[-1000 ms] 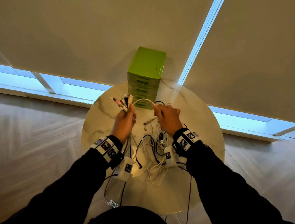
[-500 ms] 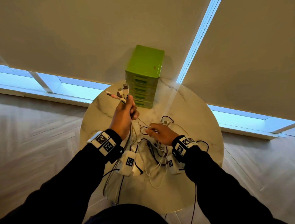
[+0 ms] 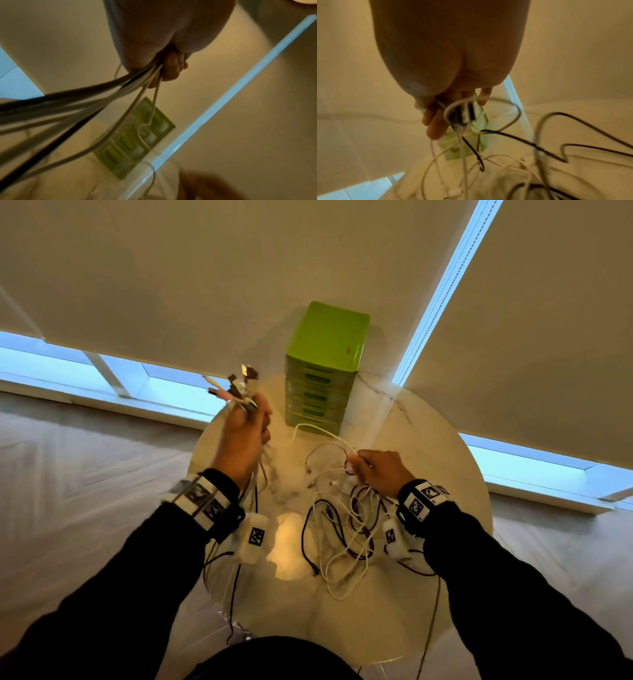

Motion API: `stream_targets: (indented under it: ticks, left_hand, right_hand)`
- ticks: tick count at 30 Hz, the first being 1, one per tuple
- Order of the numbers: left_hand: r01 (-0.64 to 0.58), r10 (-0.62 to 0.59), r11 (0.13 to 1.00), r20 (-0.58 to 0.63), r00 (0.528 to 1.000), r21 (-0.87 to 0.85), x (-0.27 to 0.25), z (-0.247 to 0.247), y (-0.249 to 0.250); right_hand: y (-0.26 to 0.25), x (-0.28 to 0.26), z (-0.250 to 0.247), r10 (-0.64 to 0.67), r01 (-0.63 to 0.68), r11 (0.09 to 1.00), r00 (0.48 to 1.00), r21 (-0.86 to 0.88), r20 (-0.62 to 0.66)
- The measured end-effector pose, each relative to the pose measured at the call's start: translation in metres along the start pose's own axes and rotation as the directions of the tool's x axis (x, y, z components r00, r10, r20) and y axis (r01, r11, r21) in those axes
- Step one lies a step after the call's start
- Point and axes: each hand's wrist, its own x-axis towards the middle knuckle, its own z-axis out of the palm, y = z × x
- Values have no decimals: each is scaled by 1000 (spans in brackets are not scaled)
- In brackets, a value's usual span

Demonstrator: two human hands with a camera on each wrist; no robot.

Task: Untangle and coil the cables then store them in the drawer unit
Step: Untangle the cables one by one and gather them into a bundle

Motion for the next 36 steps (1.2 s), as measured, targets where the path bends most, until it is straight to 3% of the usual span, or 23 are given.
stream_targets:
  ticks: [5, 7, 10, 16, 23, 25, 30, 34, 36]
  left_hand:
    - [211, -241, 958, 145, 960, 194, -27, 40, -37]
    - [260, -295, 947, 193, 936, 189, -30, 51, -37]
    - [261, -303, 949, 296, 906, 175, -32, 61, -35]
    - [199, -241, 966, 291, 926, 167, -31, 62, -23]
    - [120, -118, 993, 135, 984, -7, -25, 38, 20]
    - [80, -80, 997, 78, 994, 5, -17, 22, 30]
    - [13, -12, 999, -43, 999, 29, -7, -11, 26]
    - [-10, 14, 988, -25, 1000, 154, -11, -13, 13]
    - [-27, 26, 983, 8, 1000, 181, -18, -6, 6]
  right_hand:
    - [-42, 0, -22, -130, 138, 990, 973, 27, -192]
    - [-52, -8, -25, -198, 205, 979, 960, 17, -196]
    - [-58, -21, -23, -256, 254, 967, 963, -31, -86]
    - [-42, -26, -13, -158, 154, 987, 982, 43, 101]
    - [-8, -13, 23, 119, -65, 984, 931, -164, 345]
    - [6, -13, 30, 118, -107, 993, 942, -52, 313]
    - [3, -6, 16, 29, -43, 982, 997, 183, 77]
    - [-20, 0, -9, 20, 39, 885, 992, 463, -122]
    - [-34, 0, -24, 7, 82, 842, 987, 533, -163]
